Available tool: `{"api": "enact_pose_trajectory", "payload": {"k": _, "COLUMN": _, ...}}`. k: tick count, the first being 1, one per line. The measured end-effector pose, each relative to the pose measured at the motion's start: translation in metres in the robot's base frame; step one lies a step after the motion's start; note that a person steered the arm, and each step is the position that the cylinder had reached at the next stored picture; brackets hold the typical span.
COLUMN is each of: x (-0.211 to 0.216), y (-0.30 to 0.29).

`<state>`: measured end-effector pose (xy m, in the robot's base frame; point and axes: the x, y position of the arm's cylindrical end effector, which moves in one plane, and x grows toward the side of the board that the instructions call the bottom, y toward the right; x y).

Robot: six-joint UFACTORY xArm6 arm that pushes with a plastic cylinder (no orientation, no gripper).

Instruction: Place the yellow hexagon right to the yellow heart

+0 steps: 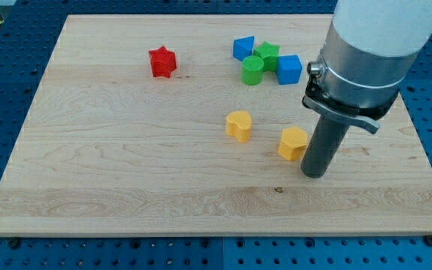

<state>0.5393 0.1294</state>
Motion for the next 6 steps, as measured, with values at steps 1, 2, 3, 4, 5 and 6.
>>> {"api": "enact_pose_trajectory", "payload": {"k": 1, "x": -0.012, "y": 0.005}}
{"api": "enact_pose_trajectory", "payload": {"k": 2, "x": -0.012, "y": 0.005}}
{"api": "enact_pose_trajectory", "payload": {"k": 3, "x": -0.013, "y": -0.001}}
{"api": "enact_pose_trajectory", "payload": {"k": 4, "x": -0.016, "y": -0.017}}
{"api": "enact_pose_trajectory", "payload": {"k": 5, "x": -0.022, "y": -0.021}}
{"api": "enact_pose_trajectory", "payload": {"k": 6, "x": -0.022, "y": -0.013}}
